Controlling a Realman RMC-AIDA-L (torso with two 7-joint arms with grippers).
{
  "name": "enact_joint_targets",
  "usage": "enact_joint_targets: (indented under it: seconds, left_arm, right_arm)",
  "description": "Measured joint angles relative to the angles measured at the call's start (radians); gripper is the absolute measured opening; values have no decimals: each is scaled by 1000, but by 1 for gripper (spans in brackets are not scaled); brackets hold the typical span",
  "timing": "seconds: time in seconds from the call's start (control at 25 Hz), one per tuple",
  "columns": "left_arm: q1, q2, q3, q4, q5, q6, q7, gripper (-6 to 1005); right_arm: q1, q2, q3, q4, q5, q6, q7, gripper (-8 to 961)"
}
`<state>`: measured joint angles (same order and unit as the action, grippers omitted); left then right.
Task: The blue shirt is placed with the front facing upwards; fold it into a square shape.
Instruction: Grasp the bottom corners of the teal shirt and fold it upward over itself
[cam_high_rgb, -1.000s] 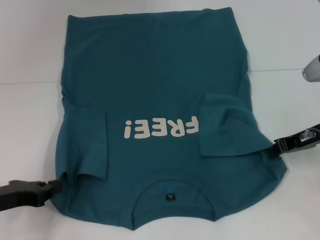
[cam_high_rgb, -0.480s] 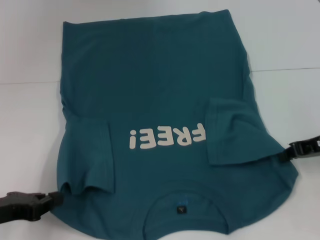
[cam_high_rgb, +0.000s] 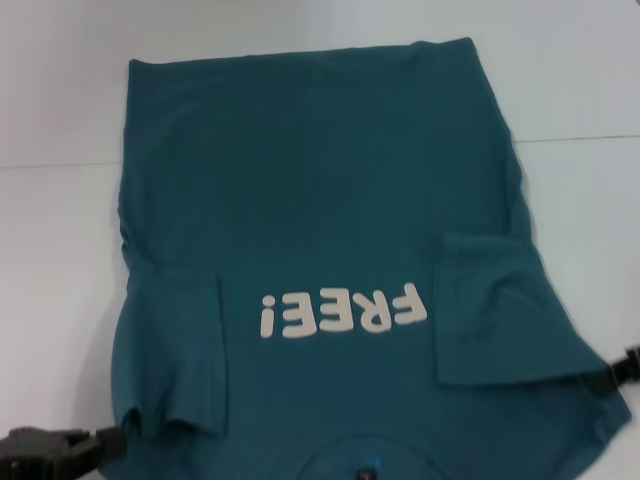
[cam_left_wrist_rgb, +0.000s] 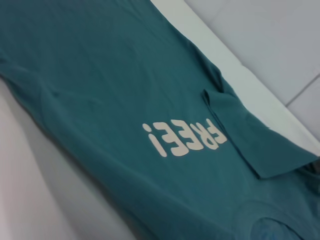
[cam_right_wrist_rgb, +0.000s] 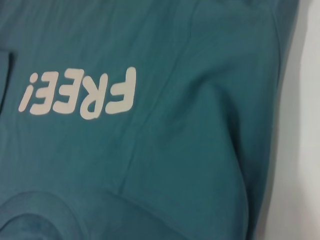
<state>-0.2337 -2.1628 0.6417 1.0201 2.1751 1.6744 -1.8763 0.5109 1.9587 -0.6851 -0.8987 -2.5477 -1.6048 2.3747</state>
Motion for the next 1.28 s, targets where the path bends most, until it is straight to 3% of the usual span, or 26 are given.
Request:
enact_joint_targets:
  seconds: [0.4,0.88,1.04,1.28]
  left_arm:
    - [55,-8,-1,37,-9,97,-4,32]
    - [121,-12,-1,37,-63,174,-4,32]
    - [96,-8,-6,28,-64,176,-4,32]
    - [5,9,-14,15,-66,167,-57,31]
  right_arm:
    - [-120,31,50,-114,1,-134,-18,21]
    - [-154,35,147,-106,3,-180,-63,20]
    - [-131,28,173,-87,43,-199,-72,20]
    - [-55,-14,217,-33,112,-179,-63,20]
